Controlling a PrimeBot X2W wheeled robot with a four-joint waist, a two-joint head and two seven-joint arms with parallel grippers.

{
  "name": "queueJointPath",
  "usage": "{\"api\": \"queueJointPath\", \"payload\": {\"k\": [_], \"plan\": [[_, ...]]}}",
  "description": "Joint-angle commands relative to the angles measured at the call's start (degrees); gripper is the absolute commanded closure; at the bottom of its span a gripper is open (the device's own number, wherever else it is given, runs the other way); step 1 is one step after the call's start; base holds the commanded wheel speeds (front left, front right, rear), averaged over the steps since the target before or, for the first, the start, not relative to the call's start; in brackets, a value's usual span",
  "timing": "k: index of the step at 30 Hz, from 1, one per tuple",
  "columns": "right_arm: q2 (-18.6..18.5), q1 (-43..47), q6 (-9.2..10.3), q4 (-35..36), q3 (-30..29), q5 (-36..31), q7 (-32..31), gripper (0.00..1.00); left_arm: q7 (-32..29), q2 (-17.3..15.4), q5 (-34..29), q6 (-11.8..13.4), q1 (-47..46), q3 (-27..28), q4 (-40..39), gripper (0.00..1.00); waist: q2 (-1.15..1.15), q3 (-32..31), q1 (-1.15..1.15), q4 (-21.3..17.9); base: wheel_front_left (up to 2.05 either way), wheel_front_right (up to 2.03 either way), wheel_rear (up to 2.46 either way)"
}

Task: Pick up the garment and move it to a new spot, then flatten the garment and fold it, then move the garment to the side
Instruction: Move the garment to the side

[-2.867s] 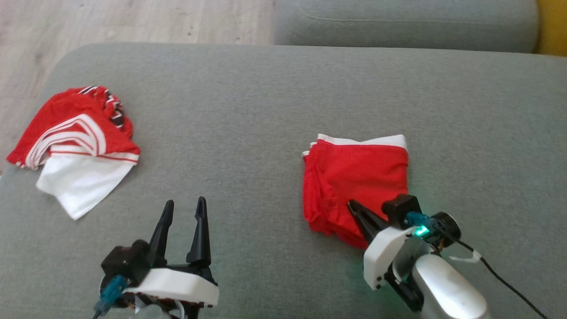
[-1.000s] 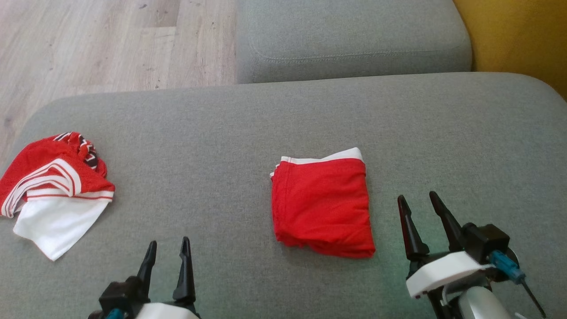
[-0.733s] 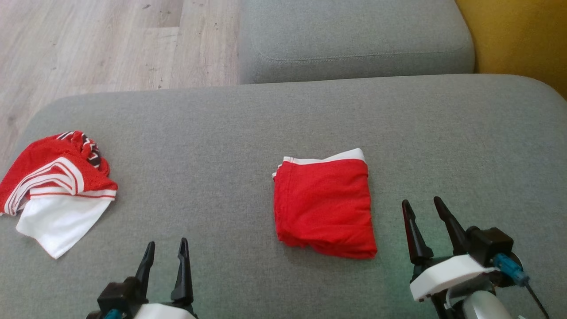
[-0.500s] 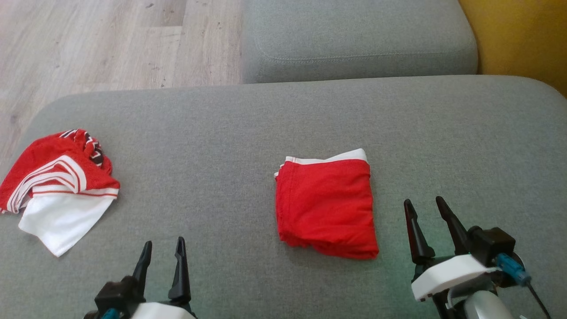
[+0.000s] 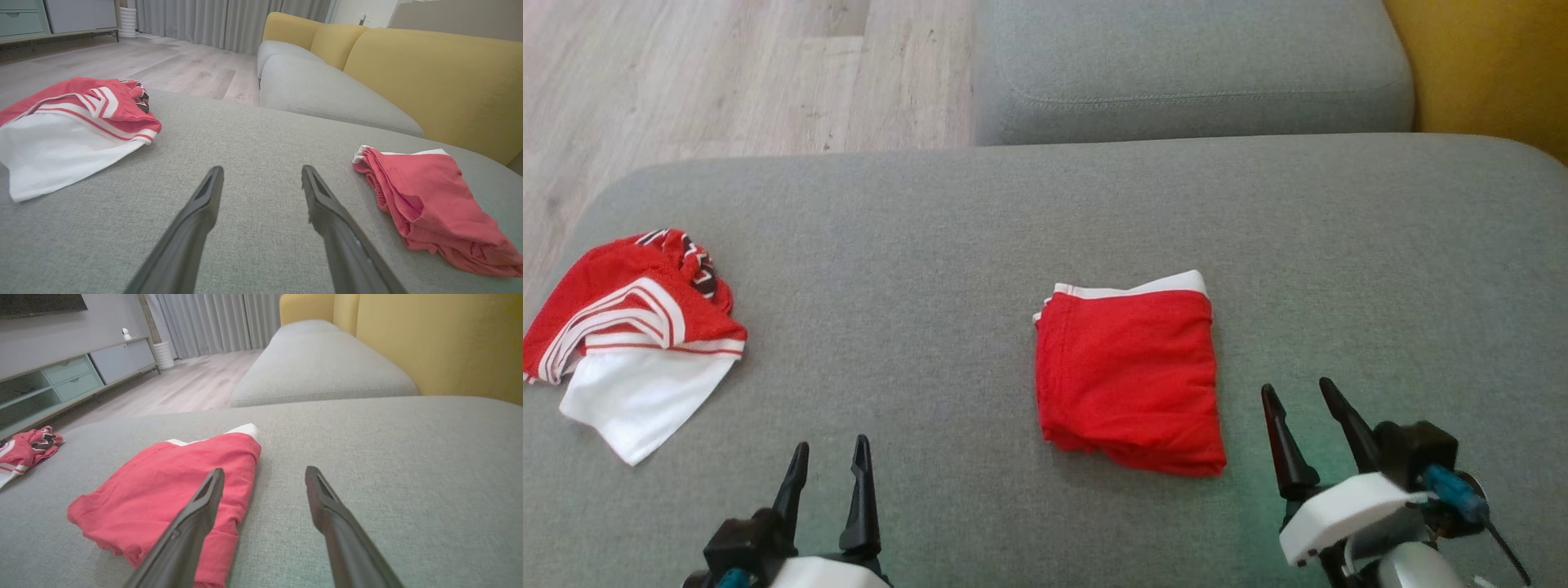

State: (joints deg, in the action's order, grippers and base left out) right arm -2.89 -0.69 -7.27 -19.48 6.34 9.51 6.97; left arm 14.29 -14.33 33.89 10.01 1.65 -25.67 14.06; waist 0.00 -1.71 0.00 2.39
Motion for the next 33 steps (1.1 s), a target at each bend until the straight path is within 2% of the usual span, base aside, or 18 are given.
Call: {"api": "queueJointPath", "payload": {"k": [1,10,17,22,27,28,29,30,31,33], "plan": [[0.02,-2.81,-0.22,1.58,1.03,-0.28,-0.17,0.00,0.71,-0.34,-0.82,-0.07,-1.73,2.59,-1.66,0.00,0.00,0.15,0.00,0.15,0.00,0.00,0.00],[0.02,-10.64,-0.22,0.17,-0.86,-3.07,-12.78,0.00,0.71,0.57,-1.19,-0.56,-2.97,2.08,-1.45,0.00,0.00,1.86,0.00,3.75,0.00,0.00,0.00],[0.02,-16.11,-0.22,-5.34,-3.16,-3.65,-24.13,0.00,0.71,1.91,-1.62,-1.14,-4.18,2.18,-1.17,0.00,0.00,4.75,0.00,8.52,0.00,0.00,0.00],[0.02,-18.66,-0.22,-9.63,-5.24,-3.91,-28.02,0.00,0.71,2.92,-2.21,-1.81,-4.68,2.42,-0.53,0.00,0.00,6.71,0.00,11.51,0.00,0.00,0.00],[0.02,-20.09,-0.22,-13.34,-6.20,-2.21,-30.30,0.00,0.71,3.61,-2.97,-2.53,-4.83,3.05,-0.06,0.00,0.00,7.62,0.00,12.87,0.00,0.00,0.00],[0.02,-20.31,-0.22,-13.88,-6.33,-1.65,-30.61,0.19,0.71,3.72,-3.12,-2.64,-4.84,3.20,0.00,0.00,0.00,7.72,0.00,12.94,0.00,0.00,0.00],[0.02,-20.53,-0.22,-14.34,-6.45,-1.13,-30.74,0.54,0.71,3.82,-3.26,-2.73,-4.83,3.36,0.06,0.00,0.00,7.81,0.00,12.93,0.00,0.00,0.00],[0.02,-20.77,-0.22,-14.72,-6.51,-0.65,-30.72,0.69,0.71,3.90,-3.42,-2.83,-4.80,3.53,0.11,0.00,0.00,7.88,0.00,12.81,0.00,0.00,0.00],[0.02,-21.05,-0.22,-14.92,-6.54,-0.29,-30.48,1.00,0.71,3.97,-3.58,-2.93,-4.78,3.63,0.13,0.00,0.00,7.95,0.00,12.54,0.00,0.00,0.00],[-0.07,-21.86,-0.22,-15.20,-6.46,-0.05,-29.89,1.00,0.71,4.15,-4.08,-3.30,-4.81,3.74,0.05,0.00,0.00,8.24,0.00,11.13,0.00,0.00,0.00]]}}
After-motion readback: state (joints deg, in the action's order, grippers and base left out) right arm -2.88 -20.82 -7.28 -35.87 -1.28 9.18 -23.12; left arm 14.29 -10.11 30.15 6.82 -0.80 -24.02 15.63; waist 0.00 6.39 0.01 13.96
